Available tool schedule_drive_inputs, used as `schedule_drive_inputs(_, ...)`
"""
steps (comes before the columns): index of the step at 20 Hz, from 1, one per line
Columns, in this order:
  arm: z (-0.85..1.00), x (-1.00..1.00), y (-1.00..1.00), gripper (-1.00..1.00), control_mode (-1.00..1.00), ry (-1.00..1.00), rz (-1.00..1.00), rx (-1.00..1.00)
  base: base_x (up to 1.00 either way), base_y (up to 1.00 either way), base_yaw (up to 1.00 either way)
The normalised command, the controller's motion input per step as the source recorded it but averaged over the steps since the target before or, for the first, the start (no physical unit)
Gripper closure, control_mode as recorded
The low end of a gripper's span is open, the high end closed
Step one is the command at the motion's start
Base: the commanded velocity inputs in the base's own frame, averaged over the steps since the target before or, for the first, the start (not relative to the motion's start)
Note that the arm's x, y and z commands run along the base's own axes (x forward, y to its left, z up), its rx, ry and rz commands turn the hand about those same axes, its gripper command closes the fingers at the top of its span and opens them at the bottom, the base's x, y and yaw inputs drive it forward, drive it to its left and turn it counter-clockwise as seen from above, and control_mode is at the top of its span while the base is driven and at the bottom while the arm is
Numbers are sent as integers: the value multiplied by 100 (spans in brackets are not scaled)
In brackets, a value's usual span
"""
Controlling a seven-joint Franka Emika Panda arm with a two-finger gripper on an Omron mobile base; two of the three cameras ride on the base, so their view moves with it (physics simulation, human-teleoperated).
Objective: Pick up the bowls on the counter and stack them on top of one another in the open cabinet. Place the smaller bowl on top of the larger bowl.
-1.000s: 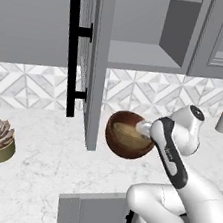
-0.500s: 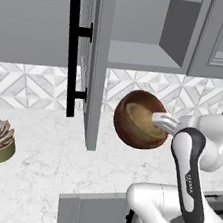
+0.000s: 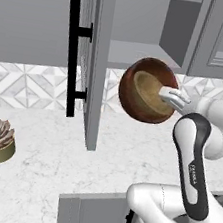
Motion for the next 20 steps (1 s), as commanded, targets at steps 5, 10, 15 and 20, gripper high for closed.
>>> schedule_drive_inputs(5, 100, 40, 0, 100, -100, 2, -18, 0, 0, 0, 0)
schedule_drive_inputs(10, 91, 98, 0, 100, -100, 24, -20, 0, 0, 0, 0)
schedule_drive_inputs(15, 21, 100, 0, 100, -100, 26, -9, -2, 0, 0, 0)
schedule_drive_inputs(20, 0, 99, 10, 100, -100, 14, -7, -5, 0, 0, 0)
